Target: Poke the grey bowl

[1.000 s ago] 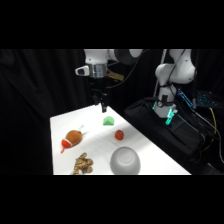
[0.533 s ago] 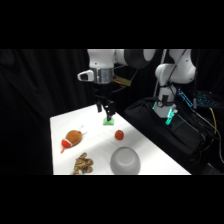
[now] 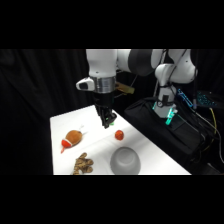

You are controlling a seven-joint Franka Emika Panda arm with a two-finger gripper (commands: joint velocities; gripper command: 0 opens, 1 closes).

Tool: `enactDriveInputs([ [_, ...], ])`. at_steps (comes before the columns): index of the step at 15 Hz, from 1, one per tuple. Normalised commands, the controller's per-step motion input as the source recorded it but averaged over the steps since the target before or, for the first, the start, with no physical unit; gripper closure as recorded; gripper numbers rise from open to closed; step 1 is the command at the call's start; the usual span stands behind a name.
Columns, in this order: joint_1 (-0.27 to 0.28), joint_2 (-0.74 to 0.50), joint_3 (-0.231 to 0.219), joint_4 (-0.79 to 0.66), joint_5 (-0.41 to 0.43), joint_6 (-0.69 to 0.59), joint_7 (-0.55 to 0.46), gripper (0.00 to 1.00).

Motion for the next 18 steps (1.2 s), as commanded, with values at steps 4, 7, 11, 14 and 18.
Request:
enactDriveInputs([
  [4,0.053,0.01,0.025,0.04,-0.072,0.04,0.06,1.00],
  [7,0.084,-0.06,0.048,-0.15,-0.132,0.22,0.07,1.00],
  [11,0.069,0.00,0.045,-0.25,-0.115,0.38,0.06,1.00],
  [14,0.039,0.08,0.040,-0.23,-0.037,0.47,0.00,1.00],
  [18,0.052,0.15,-0.009,-0.14,-0.111,0.42,0.06,1.00],
])
